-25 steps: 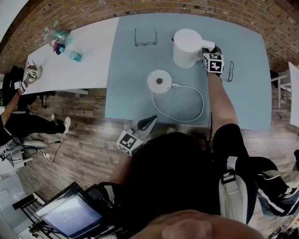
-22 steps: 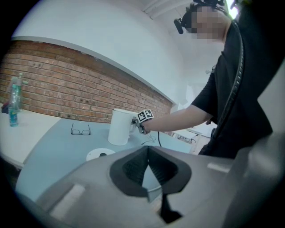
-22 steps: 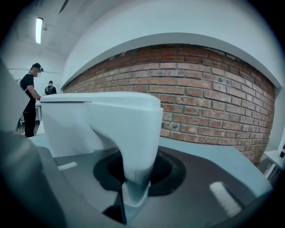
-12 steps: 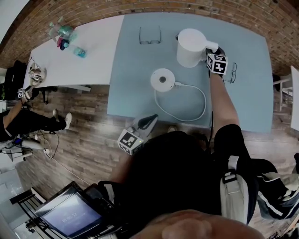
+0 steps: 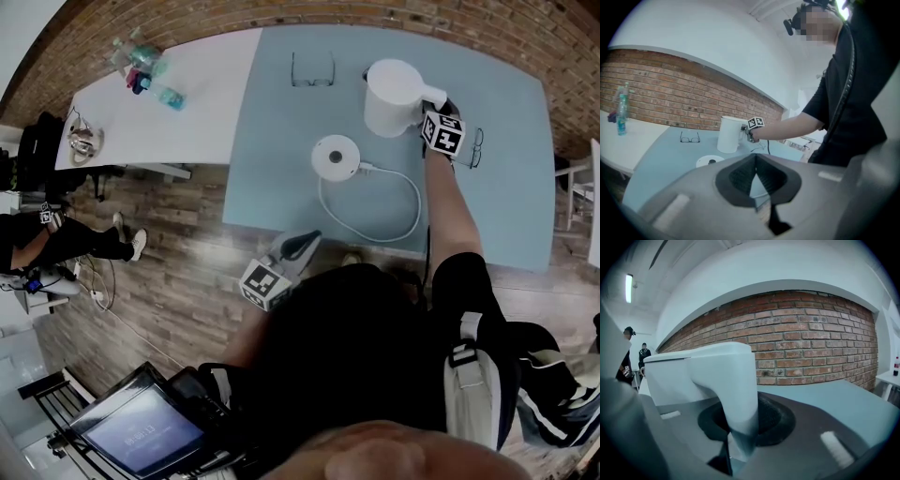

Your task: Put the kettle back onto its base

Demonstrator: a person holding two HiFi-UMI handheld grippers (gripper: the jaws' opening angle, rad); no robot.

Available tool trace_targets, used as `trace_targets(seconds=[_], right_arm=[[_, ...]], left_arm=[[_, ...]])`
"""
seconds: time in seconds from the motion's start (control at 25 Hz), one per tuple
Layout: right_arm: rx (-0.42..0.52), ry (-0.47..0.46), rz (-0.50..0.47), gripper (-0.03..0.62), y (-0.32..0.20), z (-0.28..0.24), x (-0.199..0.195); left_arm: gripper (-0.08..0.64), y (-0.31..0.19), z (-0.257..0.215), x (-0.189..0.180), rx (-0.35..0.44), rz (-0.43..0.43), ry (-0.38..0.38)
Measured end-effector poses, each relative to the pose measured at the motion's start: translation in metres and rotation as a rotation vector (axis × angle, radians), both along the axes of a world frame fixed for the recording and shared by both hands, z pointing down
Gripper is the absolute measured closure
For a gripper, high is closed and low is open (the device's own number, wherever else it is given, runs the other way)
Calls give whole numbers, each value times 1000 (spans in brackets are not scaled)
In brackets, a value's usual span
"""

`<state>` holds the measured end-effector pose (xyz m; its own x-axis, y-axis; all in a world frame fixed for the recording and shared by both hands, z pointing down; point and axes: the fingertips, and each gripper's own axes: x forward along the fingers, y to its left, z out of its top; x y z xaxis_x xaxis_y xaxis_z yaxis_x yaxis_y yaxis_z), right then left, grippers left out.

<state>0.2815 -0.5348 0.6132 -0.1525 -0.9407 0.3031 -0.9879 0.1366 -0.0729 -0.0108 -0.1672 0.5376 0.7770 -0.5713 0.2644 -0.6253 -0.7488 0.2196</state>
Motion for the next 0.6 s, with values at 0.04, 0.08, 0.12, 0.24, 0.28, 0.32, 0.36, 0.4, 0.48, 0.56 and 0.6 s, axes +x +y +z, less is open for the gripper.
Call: trace_targets(seconds=[0.04, 0.08, 0.12, 0.24, 0.28, 0.32, 0.36, 0.4, 0.48, 0.56, 0.6], right_arm=[[6, -15, 7, 509, 2, -1, 1], [15, -32, 15, 505, 4, -2, 1], [24, -46, 21, 503, 5, -4, 2], [45, -76, 30, 502, 9, -9, 2], [49, -83, 30, 502, 10, -10, 2], [52, -88, 30, 502, 11, -10, 1], [55, -92, 29, 501, 13, -11, 1], [58, -93, 27, 500, 14, -12, 1], [64, -96, 24, 499, 18, -14, 0], [68, -105, 25, 495, 21, -16, 0], [71, -111, 26, 494, 22, -17, 0]], left_arm=[[558, 1, 0, 0, 0, 0, 0], [558, 2, 1, -1, 2, 0, 2], [558, 4, 3, -3, 7, -2, 5], [558, 7, 12, -7, 18, -1, 13], [558, 8, 13, -7, 17, 2, 13], [558, 9, 13, -6, 16, 6, 13], [558, 9, 13, -5, 16, 10, 12], [558, 10, 12, -3, 15, 15, 12], [558, 12, 9, 1, 9, 26, 12], [558, 12, 5, 4, 4, 34, 10], [558, 13, 3, 4, 4, 36, 10]])
